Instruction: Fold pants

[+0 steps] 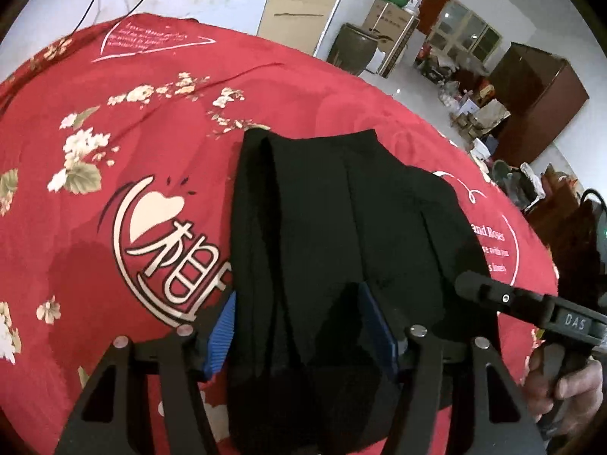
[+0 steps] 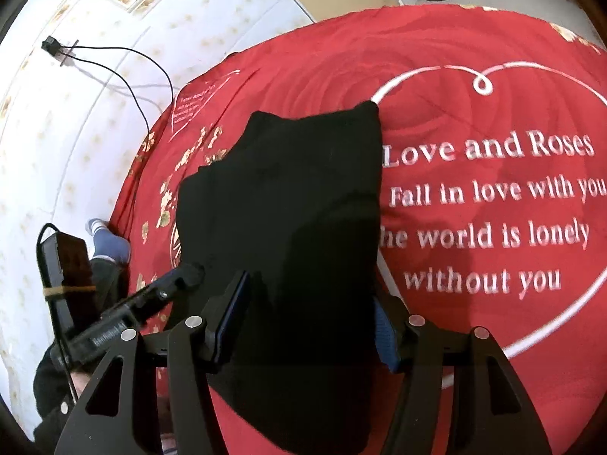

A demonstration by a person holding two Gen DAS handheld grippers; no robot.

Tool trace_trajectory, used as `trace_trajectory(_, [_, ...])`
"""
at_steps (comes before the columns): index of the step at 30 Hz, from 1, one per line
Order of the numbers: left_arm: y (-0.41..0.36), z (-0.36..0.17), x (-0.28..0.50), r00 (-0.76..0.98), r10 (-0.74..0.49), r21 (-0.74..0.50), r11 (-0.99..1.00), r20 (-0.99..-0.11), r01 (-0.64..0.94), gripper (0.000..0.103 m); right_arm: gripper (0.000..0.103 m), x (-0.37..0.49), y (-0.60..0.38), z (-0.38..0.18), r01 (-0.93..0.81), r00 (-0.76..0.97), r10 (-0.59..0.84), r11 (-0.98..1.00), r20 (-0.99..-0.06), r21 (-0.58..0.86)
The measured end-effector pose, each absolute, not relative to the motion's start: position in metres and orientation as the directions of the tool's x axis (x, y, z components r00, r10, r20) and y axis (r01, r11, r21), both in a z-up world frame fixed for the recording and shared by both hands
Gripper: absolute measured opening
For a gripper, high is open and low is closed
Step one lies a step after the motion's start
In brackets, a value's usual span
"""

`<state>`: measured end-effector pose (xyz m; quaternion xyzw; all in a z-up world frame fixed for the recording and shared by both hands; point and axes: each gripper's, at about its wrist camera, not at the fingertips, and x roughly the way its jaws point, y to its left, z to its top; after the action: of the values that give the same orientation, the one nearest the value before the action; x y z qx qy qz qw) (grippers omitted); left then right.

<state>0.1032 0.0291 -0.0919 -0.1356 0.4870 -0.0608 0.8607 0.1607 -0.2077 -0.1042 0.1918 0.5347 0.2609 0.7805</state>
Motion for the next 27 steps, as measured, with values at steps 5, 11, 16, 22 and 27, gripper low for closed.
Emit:
trace_trajectory(5, [0.016, -0.081, 0.096, 0.544, -0.204, -0.25, 0.968, -0.814, -0.01, 0.037, 0.048, 0.16, -0.204, -0.102, -0.218, 0.3, 0.582, 0.813, -0.756, 0.54])
trace_trajectory(11, [0.012, -0.081, 0.096, 0.547, -0.185, -0.224, 0.975, -0.816, -0.004, 0.033, 0.038, 0.16, -0.205, -0.103, -0.217, 0.297, 0.568, 0.823, -0.768, 0.525])
trace_trajectory(16, [0.013, -0.081, 0.098, 0.545, -0.196, -0.24, 0.971, -0.815, -0.009, 0.029, 0.038, 0.166, -0.208, -0.105, -0.21, 0.291, 0.589, 0.808, -0.754, 0.55])
trace_trajectory(22, [0.013, -0.052, 0.078, 0.575, -0.211, -0.25, 0.968, -0.791, 0.012, 0.021, 0.019, 0.153, -0.205, -0.073, -0.284, 0.327, 0.625, 0.78, -0.709, 0.557])
trace_trajectory(27, [0.02, -0.067, 0.072, 0.53, -0.204, -0.246, 0.969, -0.823, -0.008, 0.022, 0.019, 0.142, -0.205, -0.087, -0.253, 0.256, 0.627, 0.778, -0.736, 0.575])
